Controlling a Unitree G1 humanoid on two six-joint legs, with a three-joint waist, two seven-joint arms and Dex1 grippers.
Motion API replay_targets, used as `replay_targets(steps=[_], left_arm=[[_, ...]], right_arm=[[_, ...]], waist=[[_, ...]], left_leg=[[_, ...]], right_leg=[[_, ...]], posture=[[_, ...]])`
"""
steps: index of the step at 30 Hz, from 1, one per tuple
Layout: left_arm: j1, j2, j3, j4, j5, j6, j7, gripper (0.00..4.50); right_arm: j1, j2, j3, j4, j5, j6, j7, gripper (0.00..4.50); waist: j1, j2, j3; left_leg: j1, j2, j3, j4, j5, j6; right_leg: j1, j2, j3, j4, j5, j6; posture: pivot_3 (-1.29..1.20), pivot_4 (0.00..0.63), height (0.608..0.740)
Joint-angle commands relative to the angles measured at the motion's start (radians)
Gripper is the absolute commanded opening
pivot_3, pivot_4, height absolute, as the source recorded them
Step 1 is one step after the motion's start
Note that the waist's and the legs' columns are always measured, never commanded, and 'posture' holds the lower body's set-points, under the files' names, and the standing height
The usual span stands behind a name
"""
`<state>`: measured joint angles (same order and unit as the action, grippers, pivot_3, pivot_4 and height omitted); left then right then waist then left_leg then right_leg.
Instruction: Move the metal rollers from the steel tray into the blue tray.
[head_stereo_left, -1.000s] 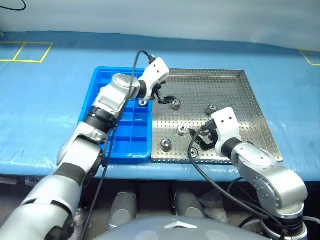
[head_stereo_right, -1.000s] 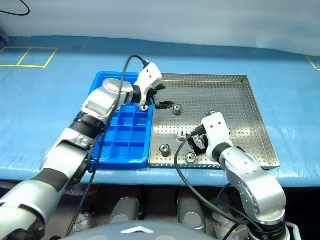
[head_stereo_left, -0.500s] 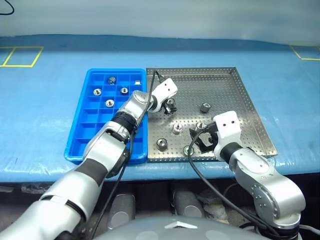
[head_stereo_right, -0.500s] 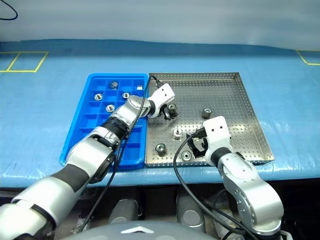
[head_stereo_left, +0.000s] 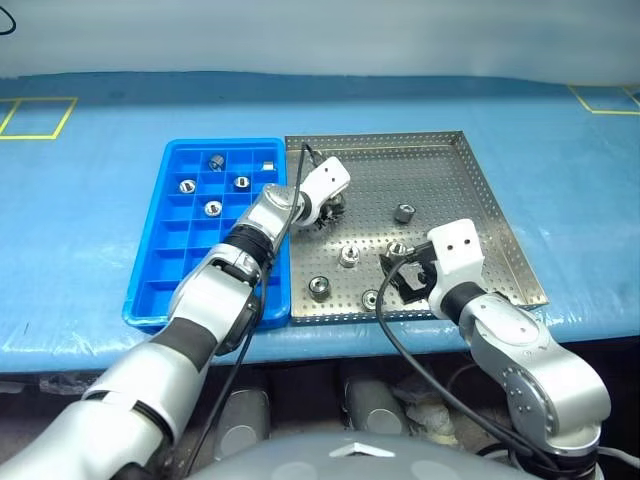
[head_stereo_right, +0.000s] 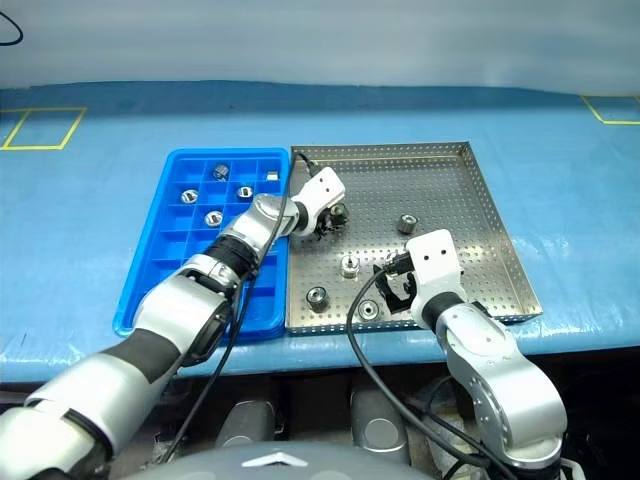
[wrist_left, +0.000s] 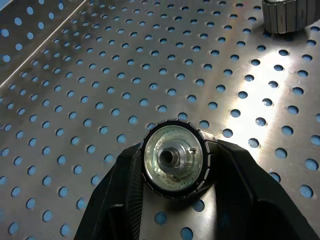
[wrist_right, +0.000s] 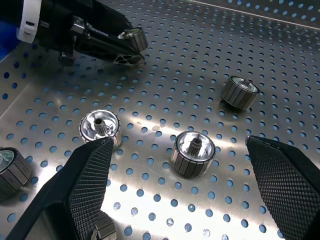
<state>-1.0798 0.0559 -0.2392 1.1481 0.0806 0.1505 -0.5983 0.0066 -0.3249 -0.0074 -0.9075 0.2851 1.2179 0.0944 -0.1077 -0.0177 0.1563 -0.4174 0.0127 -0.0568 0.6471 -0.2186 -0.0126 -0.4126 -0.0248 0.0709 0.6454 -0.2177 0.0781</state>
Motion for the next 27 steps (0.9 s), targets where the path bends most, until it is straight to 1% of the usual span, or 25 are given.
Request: replay_targets(steps=[1,2,4,7,9,10,13,15,17,19,22,25,27], left_arm=[[-0.013,0.047,0.099,-0.157,-0.067,0.019,0.008,1.89],[0.006,0.063,0.127,-0.220,-0.086,0.035,0.020,1.89],[0.085,0.109,0.178,-0.421,-0.121,0.103,0.040,1.89],[0.228,0.166,0.224,-0.723,-0.137,0.229,0.082,1.89],[0.332,0.206,0.250,-0.909,-0.127,0.313,0.126,1.89],[0.392,0.237,0.256,-0.997,-0.100,0.343,0.152,1.89],[0.528,0.288,0.286,-1.185,-0.063,0.438,0.227,1.89],[0.601,0.300,0.306,-1.286,-0.047,0.498,0.272,1.89],[0.678,0.295,0.329,-1.384,-0.022,0.552,0.332,1.89],[0.743,0.279,0.337,-1.458,-0.010,0.597,0.372,1.89],[0.809,0.250,0.338,-1.515,-0.004,0.637,0.413,1.89],[0.868,0.210,0.339,-1.541,-0.009,0.665,0.445,1.89],[0.886,0.205,0.328,-1.544,-0.002,0.670,0.456,1.89]], right_arm=[[-0.018,-0.002,0.009,-0.007,-0.002,-0.025,0.009,4.50],[-0.022,-0.001,0.015,-0.001,-0.002,-0.028,0.011,4.50],[-0.032,0.005,0.044,0.015,-0.004,-0.043,0.016,4.50],[-0.046,0.007,0.097,0.042,-0.009,-0.068,0.023,4.50],[-0.060,0.014,0.131,0.065,-0.009,-0.087,0.029,4.50],[-0.073,0.021,0.150,0.082,-0.009,-0.097,0.031,4.50],[-0.107,0.033,0.201,0.124,-0.007,-0.120,0.051,4.50],[-0.129,0.025,0.234,0.145,-0.009,-0.132,0.067,4.50],[-0.149,0.023,0.254,0.163,-0.006,-0.142,0.084,4.50],[-0.162,0.022,0.262,0.175,-0.004,-0.147,0.096,4.50],[-0.169,0.022,0.266,0.186,-0.004,-0.155,0.106,4.50],[-0.173,0.020,0.269,0.191,-0.006,-0.159,0.114,4.50],[-0.172,0.021,0.268,0.192,-0.006,-0.160,0.115,4.50]], waist=[[0.001,0.000,0.000],[0.002,0.000,0.000],[0.003,0.000,0.000],[0.006,0.001,0.000],[0.010,0.002,0.000],[0.016,0.002,0.000],[0.035,0.002,0.000],[0.054,0.001,0.000],[0.078,0.001,0.001],[0.095,0.001,0.001],[0.114,0.001,0.000],[0.122,0.001,0.000],[0.124,0.000,0.000]], left_leg=[[0.000,0.000,0.000,0.000,0.000,0.000],[0.000,0.000,0.000,0.000,0.000,0.000],[0.000,0.000,0.000,-0.001,0.000,0.000],[0.001,0.000,0.000,-0.001,0.000,0.000],[0.001,0.001,0.000,-0.002,0.000,0.000],[0.001,0.000,0.000,-0.002,0.000,0.000],[0.002,0.000,-0.001,-0.001,0.000,-0.001],[0.002,0.001,-0.001,0.000,0.001,-0.001],[0.002,0.000,-0.002,0.000,0.001,-0.002],[0.002,0.000,-0.003,0.001,0.001,-0.002],[0.002,-0.001,-0.003,0.001,0.001,-0.002],[0.002,0.000,-0.002,0.001,0.001,-0.002],[0.002,0.000,-0.002,0.001,0.001,-0.002]], right_leg=[[0.000,0.000,0.000,0.000,0.000,0.000],[0.000,0.000,0.000,0.000,0.000,0.000],[0.000,0.000,0.000,0.000,0.000,0.000],[0.000,-0.001,0.001,0.001,0.000,-0.001],[0.000,0.000,0.001,0.001,0.002,-0.004],[0.000,-0.001,0.001,0.001,0.002,-0.005],[0.001,0.000,0.000,0.001,0.002,-0.005],[0.001,0.000,-0.001,0.001,0.002,-0.004],[0.002,-0.001,-0.002,0.001,0.000,-0.001],[0.003,-0.001,-0.003,0.000,0.000,-0.001],[0.004,-0.002,-0.004,0.000,0.000,-0.001],[0.004,-0.002,-0.003,0.000,0.001,-0.001],[0.004,-0.001,-0.004,0.000,0.000,-0.002]], posture=[[-0.09,0.150,0.740],[-0.09,0.150,0.740],[-0.07,0.150,0.740],[-0.05,0.150,0.740],[-0.01,0.150,0.740],[0.01,0.150,0.740],[0.05,0.150,0.740],[0.08,0.150,0.740],[0.10,0.150,0.740],[0.11,0.150,0.740],[0.12,0.150,0.740],[0.13,0.150,0.740],[0.13,0.150,0.740]])
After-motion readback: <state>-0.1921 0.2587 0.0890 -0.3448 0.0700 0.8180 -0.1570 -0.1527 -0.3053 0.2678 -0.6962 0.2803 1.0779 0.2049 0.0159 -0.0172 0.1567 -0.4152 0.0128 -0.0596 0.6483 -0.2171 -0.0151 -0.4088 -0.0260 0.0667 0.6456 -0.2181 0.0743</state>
